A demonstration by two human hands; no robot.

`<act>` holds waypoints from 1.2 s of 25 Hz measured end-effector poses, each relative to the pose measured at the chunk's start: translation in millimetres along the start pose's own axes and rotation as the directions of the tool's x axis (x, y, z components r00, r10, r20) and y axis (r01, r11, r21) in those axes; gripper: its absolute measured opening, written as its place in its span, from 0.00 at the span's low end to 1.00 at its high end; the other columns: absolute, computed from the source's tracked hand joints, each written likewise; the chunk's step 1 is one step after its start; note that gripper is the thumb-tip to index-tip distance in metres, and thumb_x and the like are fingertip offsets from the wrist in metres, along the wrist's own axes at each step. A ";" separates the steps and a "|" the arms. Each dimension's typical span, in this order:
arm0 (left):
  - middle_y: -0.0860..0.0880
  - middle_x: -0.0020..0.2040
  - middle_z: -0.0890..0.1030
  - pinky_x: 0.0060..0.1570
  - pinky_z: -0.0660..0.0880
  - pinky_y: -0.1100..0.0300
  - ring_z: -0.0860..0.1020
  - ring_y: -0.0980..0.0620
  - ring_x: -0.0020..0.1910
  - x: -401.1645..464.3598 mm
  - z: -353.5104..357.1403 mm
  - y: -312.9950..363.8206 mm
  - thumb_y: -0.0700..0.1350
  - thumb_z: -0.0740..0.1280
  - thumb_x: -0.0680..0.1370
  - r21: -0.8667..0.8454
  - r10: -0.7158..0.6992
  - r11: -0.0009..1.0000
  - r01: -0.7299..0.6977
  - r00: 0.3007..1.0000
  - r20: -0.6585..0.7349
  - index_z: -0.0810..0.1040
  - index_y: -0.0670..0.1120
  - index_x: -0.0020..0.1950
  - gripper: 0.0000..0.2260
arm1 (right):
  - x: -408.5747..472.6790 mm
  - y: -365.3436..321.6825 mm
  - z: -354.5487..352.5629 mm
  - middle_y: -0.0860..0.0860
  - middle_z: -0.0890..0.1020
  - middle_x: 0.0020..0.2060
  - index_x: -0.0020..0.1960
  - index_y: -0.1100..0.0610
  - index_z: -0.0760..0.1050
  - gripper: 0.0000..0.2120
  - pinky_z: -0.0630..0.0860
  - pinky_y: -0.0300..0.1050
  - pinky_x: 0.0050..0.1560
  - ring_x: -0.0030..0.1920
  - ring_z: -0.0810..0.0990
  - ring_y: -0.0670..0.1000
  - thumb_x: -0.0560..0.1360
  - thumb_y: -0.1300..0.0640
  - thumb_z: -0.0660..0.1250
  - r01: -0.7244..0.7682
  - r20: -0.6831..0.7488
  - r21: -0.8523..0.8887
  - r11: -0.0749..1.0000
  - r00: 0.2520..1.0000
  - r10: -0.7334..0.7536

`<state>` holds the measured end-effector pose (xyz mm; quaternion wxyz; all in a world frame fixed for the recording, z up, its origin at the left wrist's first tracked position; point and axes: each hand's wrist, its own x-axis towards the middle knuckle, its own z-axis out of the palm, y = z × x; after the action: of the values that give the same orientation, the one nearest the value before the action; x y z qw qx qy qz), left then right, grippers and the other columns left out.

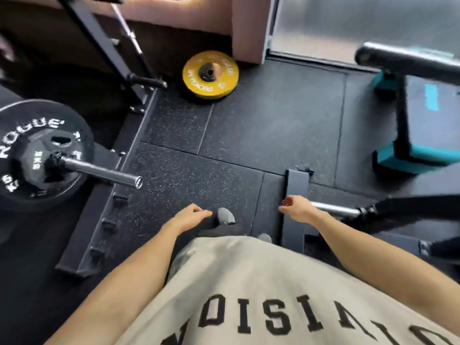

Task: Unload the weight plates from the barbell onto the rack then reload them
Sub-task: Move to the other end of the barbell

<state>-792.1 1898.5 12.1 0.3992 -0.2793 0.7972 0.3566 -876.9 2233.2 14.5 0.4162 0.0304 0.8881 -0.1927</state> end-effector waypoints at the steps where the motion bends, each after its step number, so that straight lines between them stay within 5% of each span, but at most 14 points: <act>1: 0.50 0.60 0.78 0.61 0.70 0.51 0.75 0.50 0.58 3.0 -4.7 -3.6 0.63 0.69 0.73 -0.058 -0.030 0.998 0.029 0.999 -0.017 0.77 0.51 0.57 0.20 | 15.2 -14.8 -8.6 0.58 0.82 0.51 0.50 0.60 0.78 0.12 0.68 0.42 0.43 0.53 0.80 0.57 0.77 0.50 0.67 0.042 0.023 -0.070 0.997 0.999 -0.041; 5: 0.50 0.59 0.77 0.54 0.70 0.52 0.74 0.50 0.57 14.6 -26.5 -20.0 0.62 0.69 0.74 -0.250 -0.135 0.961 0.117 0.989 -0.055 0.76 0.50 0.58 0.20 | 58.8 -81.5 -27.0 0.60 0.82 0.53 0.48 0.63 0.80 0.13 0.74 0.47 0.49 0.55 0.80 0.60 0.78 0.53 0.65 0.239 0.145 -0.298 0.924 0.968 -0.204; 9: 0.52 0.59 0.75 0.55 0.69 0.52 0.73 0.49 0.58 22.3 -43.6 -31.1 0.61 0.68 0.75 -0.418 -0.223 0.891 0.177 0.973 -0.064 0.75 0.50 0.59 0.20 | 95.2 -149.6 -42.6 0.58 0.80 0.46 0.37 0.55 0.75 0.11 0.67 0.44 0.42 0.49 0.79 0.59 0.77 0.52 0.63 0.342 0.189 -0.418 0.842 0.939 -0.288; 16: 0.50 0.60 0.75 0.53 0.68 0.54 0.73 0.49 0.57 6.1 -40.6 -37.1 0.61 0.68 0.75 -0.666 -0.393 0.706 0.240 0.916 -0.086 0.75 0.49 0.59 0.19 | 130.1 -227.2 -45.2 0.55 0.82 0.54 0.56 0.56 0.79 0.12 0.67 0.39 0.44 0.56 0.80 0.56 0.78 0.52 0.65 0.484 0.360 -0.517 0.706 0.871 -0.334; 26: 0.50 0.59 0.72 0.52 0.65 0.58 0.71 0.50 0.57 -6.9 -33.3 3.9 0.57 0.67 0.78 -0.889 -0.588 0.413 0.196 0.803 -0.096 0.73 0.48 0.62 0.18 | 166.5 -306.0 -65.0 0.57 0.82 0.56 0.60 0.59 0.78 0.13 0.73 0.41 0.51 0.57 0.80 0.55 0.78 0.55 0.66 0.688 0.571 -0.505 0.521 0.719 -0.396; 30: 0.50 0.59 0.69 0.55 0.63 0.58 0.70 0.49 0.62 -13.1 -59.8 8.6 0.58 0.66 0.79 -0.910 -0.622 0.396 0.123 0.765 -0.168 0.71 0.48 0.65 0.20 | 174.0 -342.7 -66.7 0.58 0.82 0.56 0.60 0.60 0.78 0.14 0.74 0.43 0.49 0.55 0.81 0.56 0.77 0.54 0.67 0.743 0.604 -0.469 0.478 0.664 -0.440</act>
<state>-817.7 1858.4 51.5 0.0624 -0.6969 0.4930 0.5170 -1112.4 1922.7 31.2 0.4728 -0.4820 0.7376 0.0122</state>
